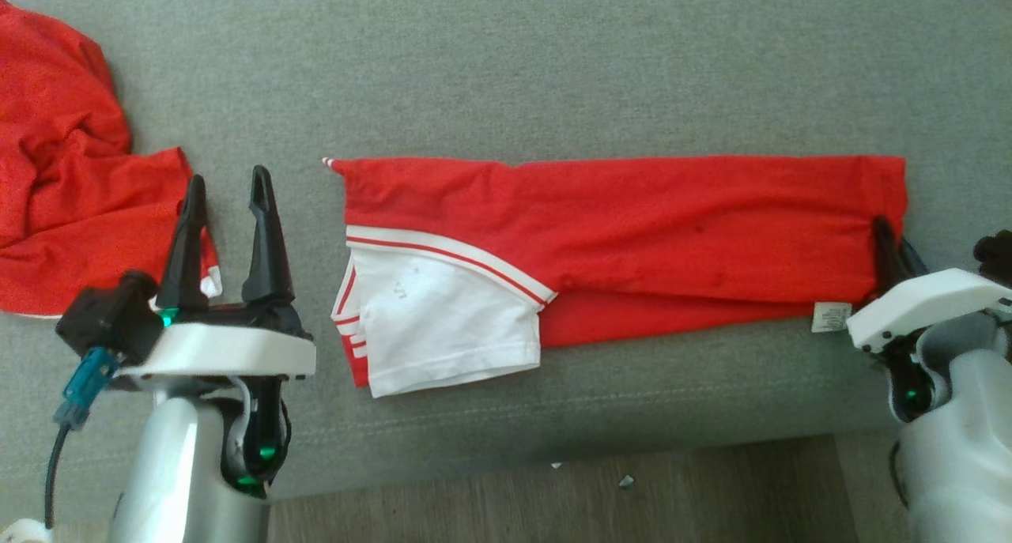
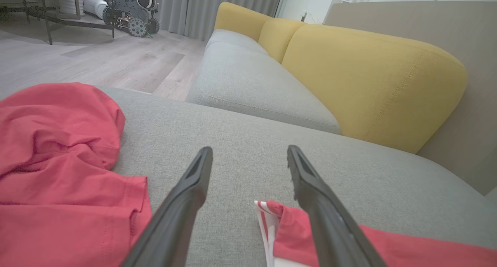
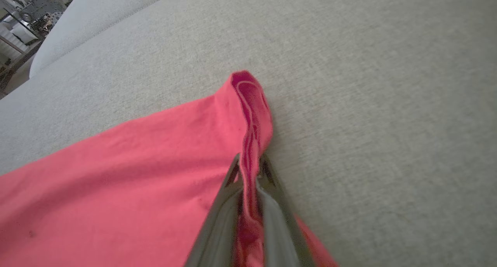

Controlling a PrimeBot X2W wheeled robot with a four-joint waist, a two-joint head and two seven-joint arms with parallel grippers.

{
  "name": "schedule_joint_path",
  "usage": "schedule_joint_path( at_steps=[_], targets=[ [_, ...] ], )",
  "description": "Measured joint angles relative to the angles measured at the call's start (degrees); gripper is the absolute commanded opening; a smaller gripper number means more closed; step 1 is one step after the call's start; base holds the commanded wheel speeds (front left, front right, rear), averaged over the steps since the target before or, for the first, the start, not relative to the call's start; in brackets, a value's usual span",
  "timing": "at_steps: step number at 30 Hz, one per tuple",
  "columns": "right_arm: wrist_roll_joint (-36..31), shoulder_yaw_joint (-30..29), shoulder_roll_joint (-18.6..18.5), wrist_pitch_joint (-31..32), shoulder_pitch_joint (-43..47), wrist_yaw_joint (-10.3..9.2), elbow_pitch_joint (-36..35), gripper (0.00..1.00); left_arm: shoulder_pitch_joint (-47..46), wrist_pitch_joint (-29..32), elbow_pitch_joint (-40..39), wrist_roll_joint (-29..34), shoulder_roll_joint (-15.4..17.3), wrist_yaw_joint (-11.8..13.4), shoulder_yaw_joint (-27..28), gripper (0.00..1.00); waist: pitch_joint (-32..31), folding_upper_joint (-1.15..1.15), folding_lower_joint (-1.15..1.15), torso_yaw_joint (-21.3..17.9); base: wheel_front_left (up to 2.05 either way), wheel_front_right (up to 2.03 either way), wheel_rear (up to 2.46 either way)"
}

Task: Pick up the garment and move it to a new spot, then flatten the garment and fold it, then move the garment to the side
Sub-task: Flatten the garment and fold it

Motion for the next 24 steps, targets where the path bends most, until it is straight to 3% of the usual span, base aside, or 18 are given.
schedule_joint_path(
  at_steps=[5, 13, 18, 24],
  targets=[
    [-1.31, -1.58, -2.4, -0.22, -0.38, 0.01, 1.71, 0.0, 0.0, 0.0, 0.1, 0.0, -0.05, 0.0, 0.02, 1.0, -0.69, 0.0, 0.0, -0.31, 0.0, 0.0, 0.0],
    [-10.17, -11.47, -6.33, -1.78, -3.7, 0.01, 3.71, 0.0, 0.0, 0.0, -0.24, 0.0, -0.08, 0.07, 0.01, 1.0, -0.92, 0.0, 0.0, -0.32, 0.0, 0.0, 0.0],
    [-14.95, -14.21, -5.93, -2.16, -5.22, 0.0, 3.68, 0.0, 0.02, 0.0, -0.23, 0.0, -0.08, 0.07, 0.04, 1.0, -1.41, 0.0, 0.0, -0.29, 0.0, 0.0, 0.0],
    [-15.73, -12.76, -2.98, -1.59, -5.17, 0.0, 1.93, 0.0, 0.27, 0.0, 0.14, -0.38, -0.08, 0.07, 0.03, 1.0, -2.92, 0.0, 0.0, -0.38, 0.0, 0.0, 0.0]
  ],
)
